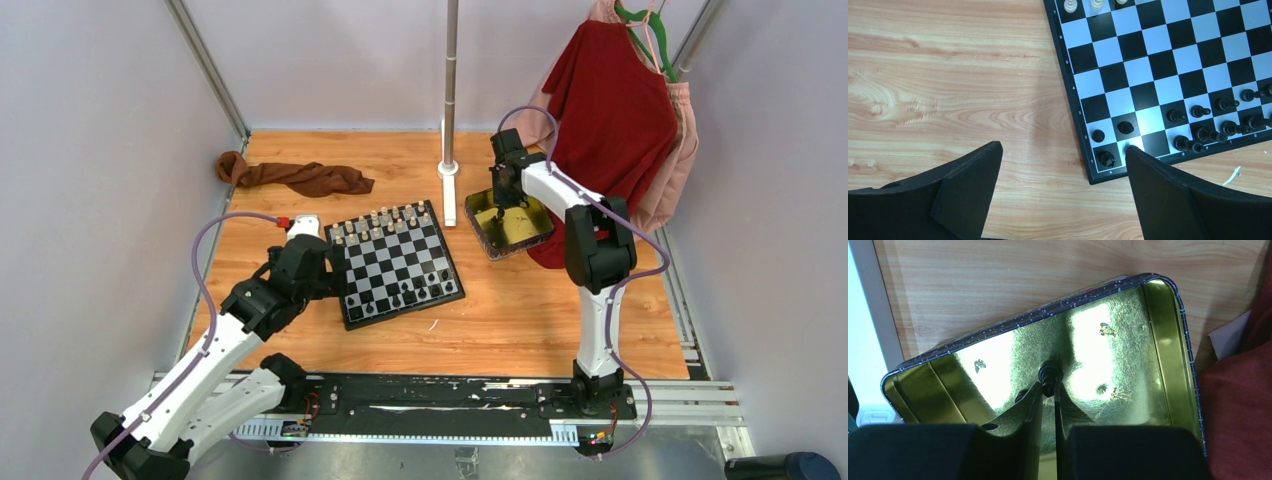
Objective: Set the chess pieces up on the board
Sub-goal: Pick up the chess piece from the storage box, then place the chess piece on the chessboard.
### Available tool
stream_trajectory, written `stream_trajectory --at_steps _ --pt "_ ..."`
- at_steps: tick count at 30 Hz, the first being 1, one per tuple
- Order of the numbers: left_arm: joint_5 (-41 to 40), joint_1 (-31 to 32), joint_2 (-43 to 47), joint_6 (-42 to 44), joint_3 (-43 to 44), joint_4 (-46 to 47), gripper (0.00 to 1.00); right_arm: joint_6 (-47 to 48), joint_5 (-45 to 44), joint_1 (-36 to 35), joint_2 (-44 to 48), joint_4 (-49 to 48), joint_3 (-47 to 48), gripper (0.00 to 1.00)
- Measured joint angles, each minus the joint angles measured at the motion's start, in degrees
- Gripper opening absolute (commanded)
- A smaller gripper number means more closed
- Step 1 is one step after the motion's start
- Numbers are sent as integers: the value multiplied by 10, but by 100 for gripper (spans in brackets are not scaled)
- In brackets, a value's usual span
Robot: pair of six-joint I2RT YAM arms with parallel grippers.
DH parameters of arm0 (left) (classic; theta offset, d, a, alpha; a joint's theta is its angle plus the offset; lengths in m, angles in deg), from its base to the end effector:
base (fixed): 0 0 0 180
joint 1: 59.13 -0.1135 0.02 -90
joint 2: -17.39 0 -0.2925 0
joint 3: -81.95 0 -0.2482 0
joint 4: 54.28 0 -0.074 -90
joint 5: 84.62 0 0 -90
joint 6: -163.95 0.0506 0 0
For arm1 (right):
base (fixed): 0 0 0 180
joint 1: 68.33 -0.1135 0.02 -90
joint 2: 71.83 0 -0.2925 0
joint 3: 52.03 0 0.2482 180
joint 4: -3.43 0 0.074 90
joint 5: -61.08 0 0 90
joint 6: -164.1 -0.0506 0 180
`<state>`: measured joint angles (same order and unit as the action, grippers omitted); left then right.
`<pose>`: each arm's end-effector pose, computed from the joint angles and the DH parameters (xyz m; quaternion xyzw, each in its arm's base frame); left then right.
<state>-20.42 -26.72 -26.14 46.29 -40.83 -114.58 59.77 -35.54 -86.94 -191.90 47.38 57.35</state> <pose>0.1226 -0.0517 0.2868 -0.0449 0.9084 -0.0008 0.4158 0.4590 0.1484 0.2193 -0.0180 0.9512 0.0332 0.3063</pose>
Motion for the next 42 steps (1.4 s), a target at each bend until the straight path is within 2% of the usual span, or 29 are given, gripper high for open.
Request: stream_trajectory --at_steps 10,23,31,42 --pt "-2 0 23 0 -3 3 100 3 0 0 14 0 -13 0" --pt "-7 0 64 -3 -9 9 100 12 -18 -38 98 15 -38 0" --pt "-10 0 84 -4 -9 12 100 18 -36 -122 154 34 -53 0" --pt "-10 0 91 -5 -9 12 100 17 -44 -321 182 49 -66 0"
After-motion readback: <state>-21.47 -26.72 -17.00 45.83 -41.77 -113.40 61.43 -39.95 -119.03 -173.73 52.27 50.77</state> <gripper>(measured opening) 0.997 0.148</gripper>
